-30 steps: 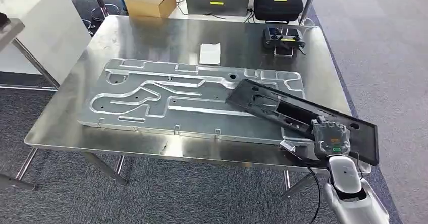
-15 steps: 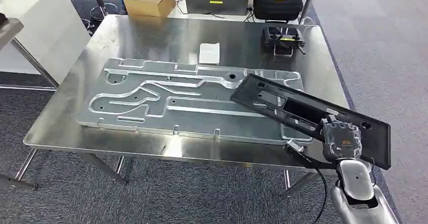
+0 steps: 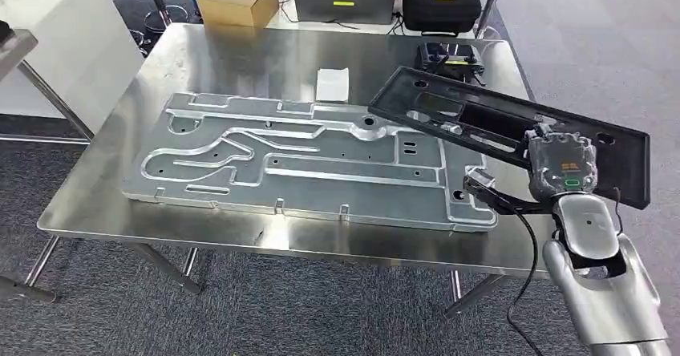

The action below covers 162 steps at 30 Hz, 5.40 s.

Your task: Take the parts from the cabinet and place them on the table.

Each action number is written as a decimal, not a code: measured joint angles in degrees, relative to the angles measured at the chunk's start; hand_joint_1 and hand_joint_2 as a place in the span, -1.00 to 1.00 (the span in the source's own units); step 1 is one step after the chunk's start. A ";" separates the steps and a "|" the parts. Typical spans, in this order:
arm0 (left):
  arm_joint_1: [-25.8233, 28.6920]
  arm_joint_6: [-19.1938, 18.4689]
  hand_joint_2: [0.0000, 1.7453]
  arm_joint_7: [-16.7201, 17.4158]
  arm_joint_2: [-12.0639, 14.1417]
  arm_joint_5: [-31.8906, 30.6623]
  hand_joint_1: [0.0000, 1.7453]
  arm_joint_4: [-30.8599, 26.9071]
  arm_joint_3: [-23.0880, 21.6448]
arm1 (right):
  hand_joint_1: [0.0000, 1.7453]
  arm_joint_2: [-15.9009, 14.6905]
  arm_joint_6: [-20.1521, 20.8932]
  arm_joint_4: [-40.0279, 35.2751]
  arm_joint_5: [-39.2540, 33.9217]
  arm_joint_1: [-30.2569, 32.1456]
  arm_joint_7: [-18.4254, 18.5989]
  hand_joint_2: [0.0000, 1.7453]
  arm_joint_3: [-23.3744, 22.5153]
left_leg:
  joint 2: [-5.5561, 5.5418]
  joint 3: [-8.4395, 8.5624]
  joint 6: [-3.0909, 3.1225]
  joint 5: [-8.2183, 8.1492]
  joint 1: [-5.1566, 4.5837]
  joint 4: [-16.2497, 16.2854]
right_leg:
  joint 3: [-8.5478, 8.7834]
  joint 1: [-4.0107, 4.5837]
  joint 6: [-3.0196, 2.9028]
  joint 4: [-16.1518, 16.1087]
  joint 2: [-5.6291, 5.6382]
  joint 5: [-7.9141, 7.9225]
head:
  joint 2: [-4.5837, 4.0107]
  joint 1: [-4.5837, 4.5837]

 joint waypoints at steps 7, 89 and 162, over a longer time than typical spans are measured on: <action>-0.15 -0.15 1.00 -0.39 0.00 -0.02 -1.00 0.00 -0.74 | 1.00 1.77 -0.37 1.82 0.26 -0.22 0.76 1.00 3.50 | 0.00 -0.04 0.00 0.00 0.00 -0.03 | -0.04 0.00 0.00 0.00 0.00 0.00 | 0.00 0.00; 0.16 -2.95 1.00 -5.70 0.42 0.55 -1.00 -0.48 -3.85 | -1.00 11.56 -3.06 12.65 0.04 0.90 -0.48 -1.00 12.91 | 0.01 -0.05 -0.03 0.06 0.01 -0.03 | -0.11 -0.01 0.00 0.01 0.02 0.00 | 0.00 0.00; 10.08 -6.12 -1.00 -5.79 -3.45 -7.23 -1.00 -9.44 24.55 | -1.00 22.95 -39.01 -52.76 -50.12 58.86 -50.71 -1.00 0.96 | 0.31 -1.25 -1.70 -0.02 0.29 0.55 | -2.45 -0.43 -2.02 0.05 0.24 2.29 | 0.00 -0.06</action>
